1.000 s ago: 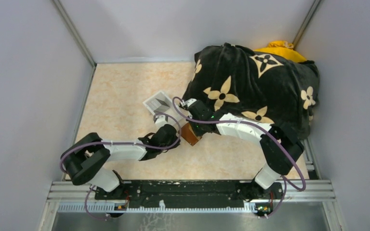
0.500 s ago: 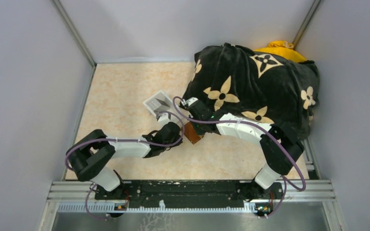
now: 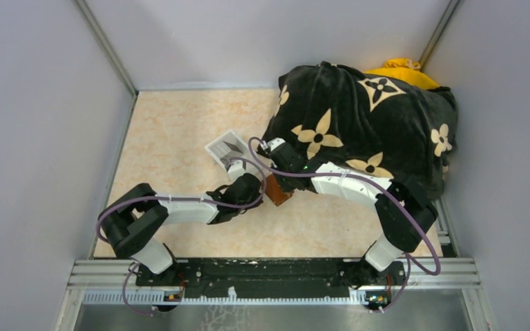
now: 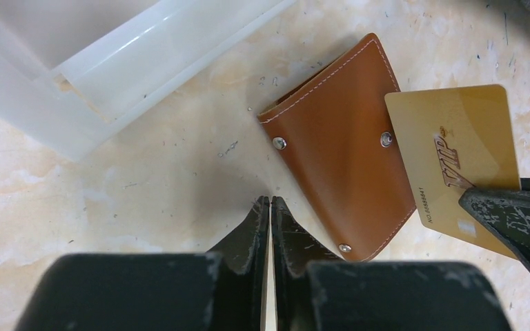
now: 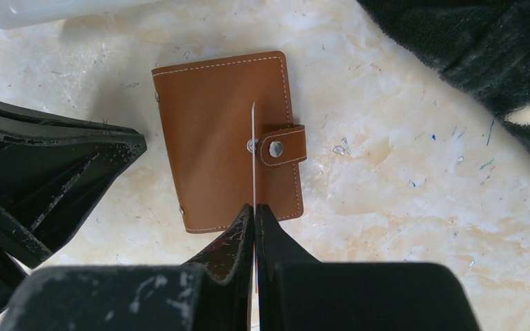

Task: Put the credit cards into the card holder
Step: Open the card holder at the center of the board.

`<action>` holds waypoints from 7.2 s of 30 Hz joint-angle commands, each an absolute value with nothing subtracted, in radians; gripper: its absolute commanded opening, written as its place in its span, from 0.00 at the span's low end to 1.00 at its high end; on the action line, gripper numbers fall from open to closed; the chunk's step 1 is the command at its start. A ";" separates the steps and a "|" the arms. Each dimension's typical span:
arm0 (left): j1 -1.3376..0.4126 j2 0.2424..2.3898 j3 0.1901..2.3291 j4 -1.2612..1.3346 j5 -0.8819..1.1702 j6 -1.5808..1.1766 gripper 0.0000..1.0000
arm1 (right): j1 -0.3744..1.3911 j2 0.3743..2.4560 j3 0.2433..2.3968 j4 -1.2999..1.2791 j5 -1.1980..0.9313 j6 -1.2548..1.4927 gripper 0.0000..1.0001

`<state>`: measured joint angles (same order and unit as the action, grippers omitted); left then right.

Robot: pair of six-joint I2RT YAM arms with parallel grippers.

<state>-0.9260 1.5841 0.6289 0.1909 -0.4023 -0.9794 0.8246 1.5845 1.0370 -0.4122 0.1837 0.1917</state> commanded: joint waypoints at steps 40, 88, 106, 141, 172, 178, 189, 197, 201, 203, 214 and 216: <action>-0.932 1.666 0.695 0.072 -0.470 -0.969 0.09 | 0.663 1.630 1.025 -0.305 0.063 0.192 0.00; -0.900 1.748 0.680 0.026 -0.472 -0.965 0.05 | 0.551 1.516 0.882 -0.148 -0.218 0.347 0.00; -0.899 1.755 0.676 0.026 -0.465 -0.969 0.05 | 0.526 1.522 0.828 -0.067 -0.271 0.402 0.00; -0.899 1.762 0.647 0.036 -0.425 -0.954 0.01 | 0.489 1.491 0.747 0.098 -0.424 0.510 0.00; -0.952 1.740 0.546 0.141 -0.334 -0.976 0.00 | 0.552 1.473 0.711 0.235 -0.455 0.600 0.00; -1.000 1.742 0.547 0.139 -0.337 -0.991 0.00 | 0.568 1.460 0.711 0.230 -0.440 0.600 0.00; -1.022 1.737 0.535 0.123 -0.338 -1.004 0.00 | 0.624 1.480 0.699 0.208 -0.382 0.570 0.00; -1.033 1.698 0.555 0.031 -0.336 -1.013 0.00 | 0.691 1.519 0.686 0.204 -0.312 0.548 0.00; -1.049 1.699 0.603 -0.059 -0.313 -1.009 0.00 | 0.725 1.530 0.692 0.183 -0.259 0.529 0.00; -1.062 1.705 0.626 -0.100 -0.310 -1.011 0.01 | 0.747 1.534 0.698 0.168 -0.225 0.520 0.00; -1.109 1.574 0.622 -0.302 -0.318 -1.062 0.04 | 0.816 1.563 0.714 0.120 -0.093 0.486 0.00; -1.119 1.520 0.610 -0.347 -0.329 -1.084 0.05 | 0.833 1.569 0.717 0.112 -0.069 0.482 0.00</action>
